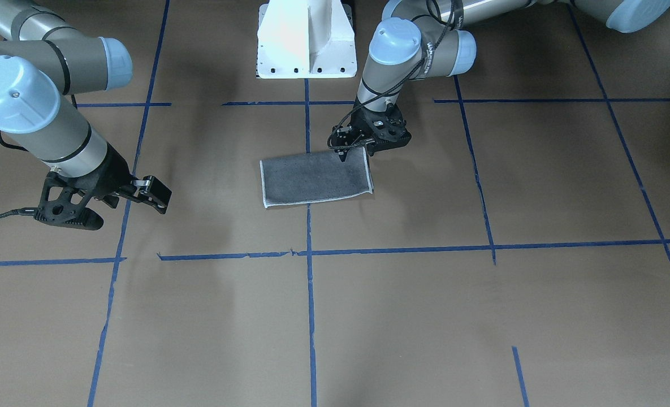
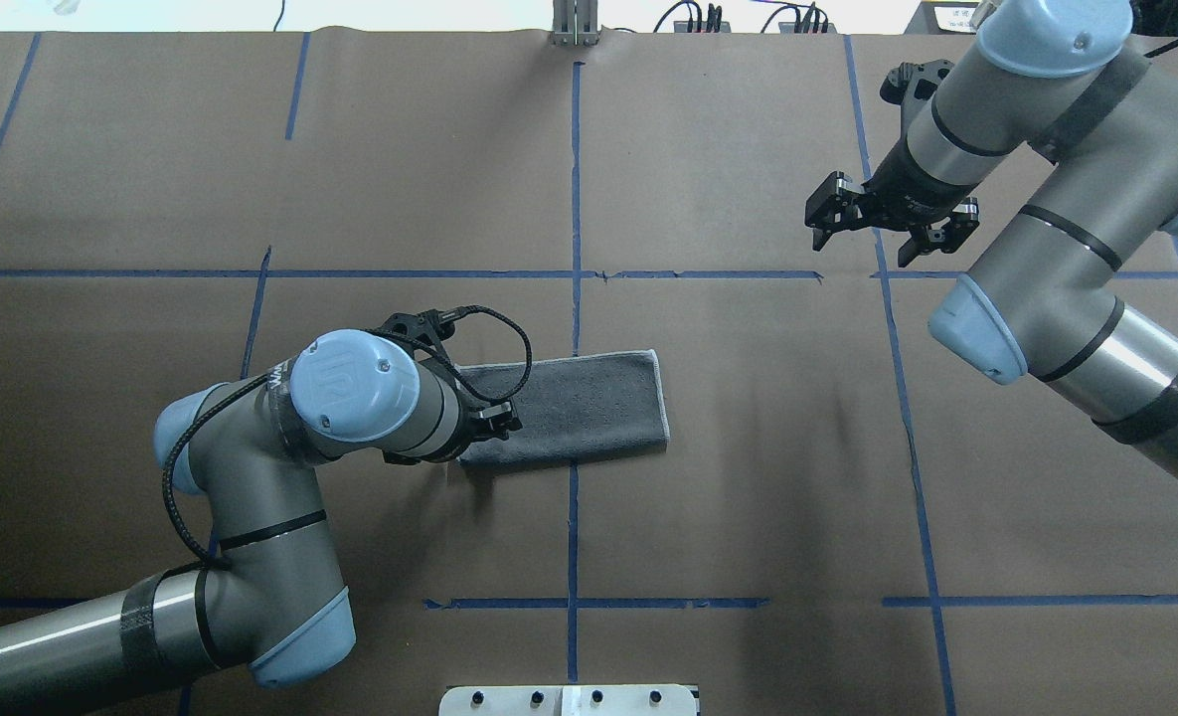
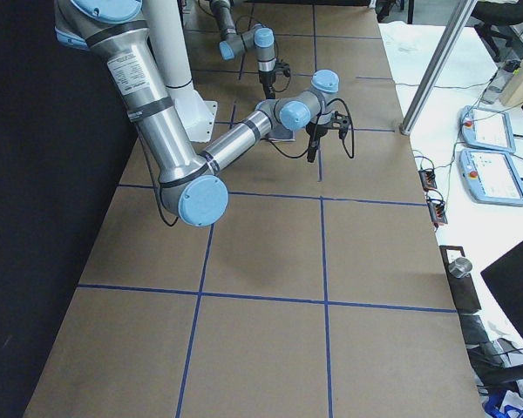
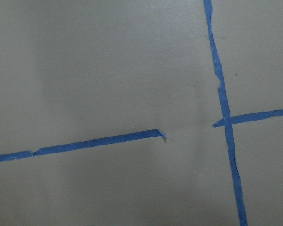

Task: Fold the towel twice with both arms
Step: 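Grasp the folded towel's end with the left gripper while the right gripper withdraws, then lift the towel end with the left gripper and fold it over the other half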

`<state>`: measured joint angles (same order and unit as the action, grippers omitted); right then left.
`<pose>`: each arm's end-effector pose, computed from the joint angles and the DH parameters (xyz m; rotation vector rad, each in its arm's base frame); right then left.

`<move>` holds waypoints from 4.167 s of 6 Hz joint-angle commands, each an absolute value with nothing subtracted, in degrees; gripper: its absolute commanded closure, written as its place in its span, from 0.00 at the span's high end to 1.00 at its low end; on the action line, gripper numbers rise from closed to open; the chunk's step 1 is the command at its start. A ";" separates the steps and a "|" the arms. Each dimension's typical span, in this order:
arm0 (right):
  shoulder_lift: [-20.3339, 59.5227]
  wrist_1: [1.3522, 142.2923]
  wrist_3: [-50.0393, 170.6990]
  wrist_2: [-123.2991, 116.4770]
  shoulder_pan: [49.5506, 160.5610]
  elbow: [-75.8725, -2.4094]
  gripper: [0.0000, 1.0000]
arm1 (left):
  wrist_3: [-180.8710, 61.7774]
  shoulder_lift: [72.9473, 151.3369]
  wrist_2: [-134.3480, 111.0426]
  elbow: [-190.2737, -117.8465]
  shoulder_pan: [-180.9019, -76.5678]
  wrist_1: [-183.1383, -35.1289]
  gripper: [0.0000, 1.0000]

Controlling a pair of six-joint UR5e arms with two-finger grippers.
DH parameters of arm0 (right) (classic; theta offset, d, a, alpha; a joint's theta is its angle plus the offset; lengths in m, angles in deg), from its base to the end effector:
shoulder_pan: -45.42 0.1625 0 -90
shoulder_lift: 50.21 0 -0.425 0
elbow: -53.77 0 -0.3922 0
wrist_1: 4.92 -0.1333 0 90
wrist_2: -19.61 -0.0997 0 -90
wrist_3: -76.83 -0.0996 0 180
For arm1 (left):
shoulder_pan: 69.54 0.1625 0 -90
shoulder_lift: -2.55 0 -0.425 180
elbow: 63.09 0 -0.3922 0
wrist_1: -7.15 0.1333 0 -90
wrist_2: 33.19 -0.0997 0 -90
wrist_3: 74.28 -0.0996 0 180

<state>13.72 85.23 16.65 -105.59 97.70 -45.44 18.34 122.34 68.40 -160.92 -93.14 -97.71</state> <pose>-0.3287 -0.5490 0.3269 -0.0588 -0.8380 0.1804 0.5594 -0.3680 0.2723 -0.0187 0.9360 -0.3313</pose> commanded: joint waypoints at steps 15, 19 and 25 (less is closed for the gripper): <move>16.75 85.16 22.15 -105.90 99.12 -46.08 1.00 | 17.83 150.78 68.42 -140.03 -93.00 -87.51 0.00; 17.29 85.16 23.39 -105.90 99.65 -45.90 1.00 | 17.83 158.38 68.42 -128.67 -94.41 -88.21 0.00; 17.46 85.69 28.19 -108.42 102.79 -45.73 1.00 | 2.07 160.67 86.21 -124.52 -104.84 -87.69 1.00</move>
